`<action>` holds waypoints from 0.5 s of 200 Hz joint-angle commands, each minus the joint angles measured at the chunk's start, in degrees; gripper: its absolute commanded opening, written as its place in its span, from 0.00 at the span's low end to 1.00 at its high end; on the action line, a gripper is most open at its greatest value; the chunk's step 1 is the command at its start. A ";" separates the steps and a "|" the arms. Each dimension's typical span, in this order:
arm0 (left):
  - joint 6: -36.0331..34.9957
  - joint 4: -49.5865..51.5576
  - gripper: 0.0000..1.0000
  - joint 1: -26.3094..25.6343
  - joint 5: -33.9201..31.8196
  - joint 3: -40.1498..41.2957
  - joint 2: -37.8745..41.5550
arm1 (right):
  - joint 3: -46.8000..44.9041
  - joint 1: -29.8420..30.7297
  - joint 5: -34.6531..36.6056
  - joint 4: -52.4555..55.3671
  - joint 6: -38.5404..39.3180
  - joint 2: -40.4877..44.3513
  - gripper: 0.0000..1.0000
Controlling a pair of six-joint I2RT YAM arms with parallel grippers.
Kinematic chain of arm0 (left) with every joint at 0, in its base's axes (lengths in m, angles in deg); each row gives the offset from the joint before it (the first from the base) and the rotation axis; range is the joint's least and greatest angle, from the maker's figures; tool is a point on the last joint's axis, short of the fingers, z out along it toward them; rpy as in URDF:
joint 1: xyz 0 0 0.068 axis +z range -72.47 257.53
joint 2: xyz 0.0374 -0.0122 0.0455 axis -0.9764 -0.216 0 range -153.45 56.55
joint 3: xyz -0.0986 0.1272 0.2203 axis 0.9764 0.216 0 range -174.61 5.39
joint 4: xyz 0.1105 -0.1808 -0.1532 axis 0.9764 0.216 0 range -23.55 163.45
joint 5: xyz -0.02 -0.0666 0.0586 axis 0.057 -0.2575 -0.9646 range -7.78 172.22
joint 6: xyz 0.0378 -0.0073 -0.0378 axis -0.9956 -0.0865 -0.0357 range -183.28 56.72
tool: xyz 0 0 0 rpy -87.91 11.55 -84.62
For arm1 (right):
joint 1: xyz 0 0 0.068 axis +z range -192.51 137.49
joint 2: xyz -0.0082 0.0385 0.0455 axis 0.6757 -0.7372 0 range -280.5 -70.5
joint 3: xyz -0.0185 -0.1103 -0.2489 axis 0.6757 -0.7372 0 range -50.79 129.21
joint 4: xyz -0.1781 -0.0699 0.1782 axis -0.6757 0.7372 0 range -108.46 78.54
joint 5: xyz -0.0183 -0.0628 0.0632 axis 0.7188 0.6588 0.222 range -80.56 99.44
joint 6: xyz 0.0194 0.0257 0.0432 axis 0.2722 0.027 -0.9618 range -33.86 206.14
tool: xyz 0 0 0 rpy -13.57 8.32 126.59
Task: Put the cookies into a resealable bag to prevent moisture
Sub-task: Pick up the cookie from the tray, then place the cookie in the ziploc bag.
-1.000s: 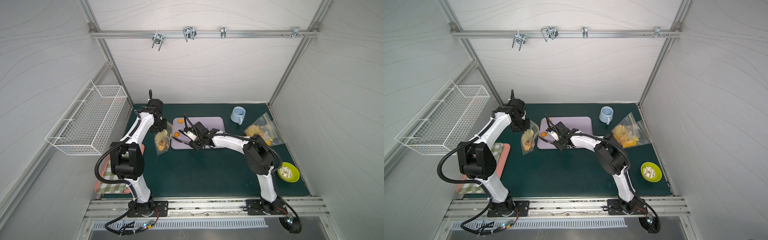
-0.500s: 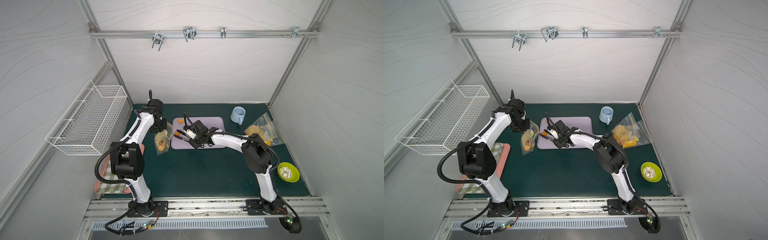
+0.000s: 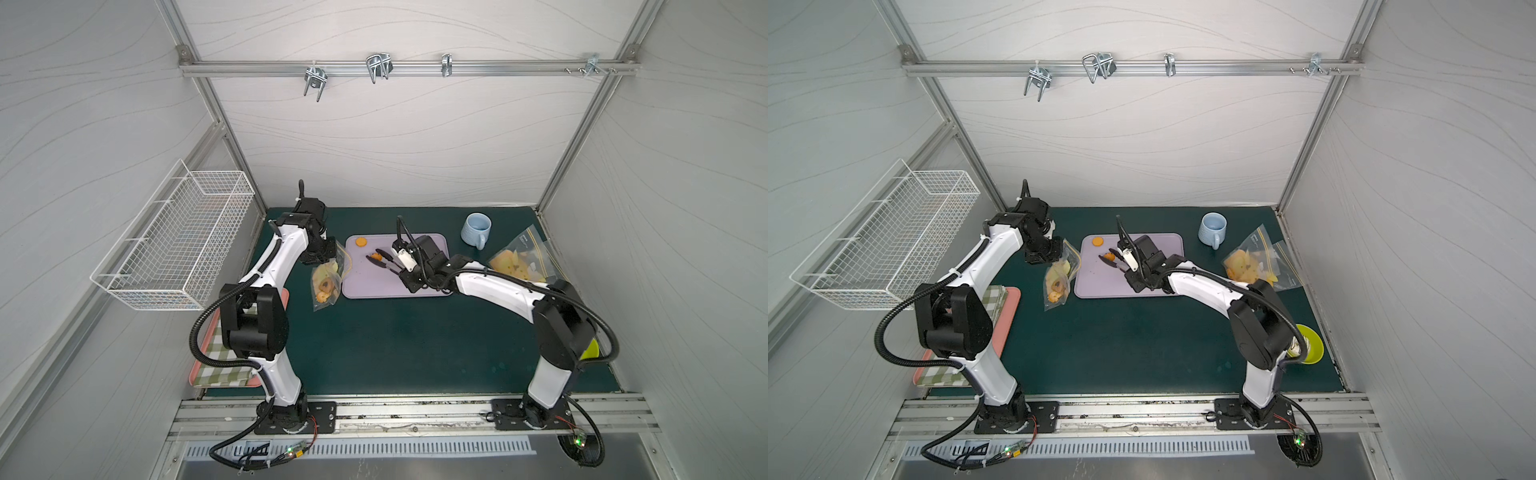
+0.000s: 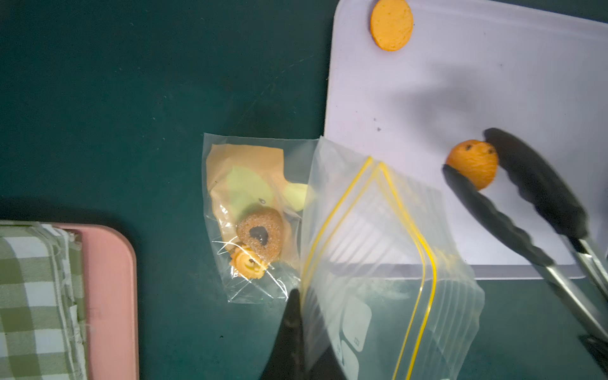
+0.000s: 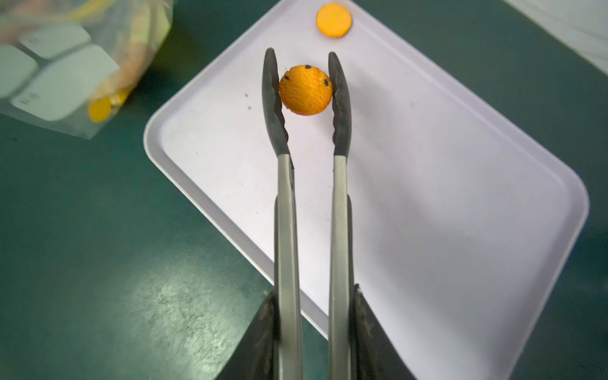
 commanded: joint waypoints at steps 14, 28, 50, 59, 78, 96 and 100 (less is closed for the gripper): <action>-0.86 -0.91 0.00 0.32 3.50 -0.46 0.47 | -1.80 1.24 -2.15 -2.62 -0.77 8.08 0.35; -0.95 -0.87 0.00 0.23 4.37 -0.47 0.27 | -2.31 1.98 -4.27 -3.10 -0.55 10.36 0.36; -1.04 -0.81 0.00 0.14 4.89 -0.57 0.03 | -2.69 3.65 -7.15 -3.68 0.35 12.21 0.36; -1.02 -0.83 0.00 0.14 4.85 -0.56 0.13 | -2.02 4.33 -7.69 -2.85 0.92 11.93 0.36; -1.06 -0.81 0.00 0.14 5.15 -0.56 0.15 | -0.73 5.58 -7.89 -1.92 1.95 10.53 0.36; -1.18 -0.89 0.00 0.14 5.48 -0.53 0.22 | 0.77 5.90 -8.56 -1.17 2.28 8.45 0.36; -1.14 -0.85 0.00 0.14 5.46 -0.52 0.26 | 1.05 5.98 -8.64 -1.03 2.35 8.00 0.36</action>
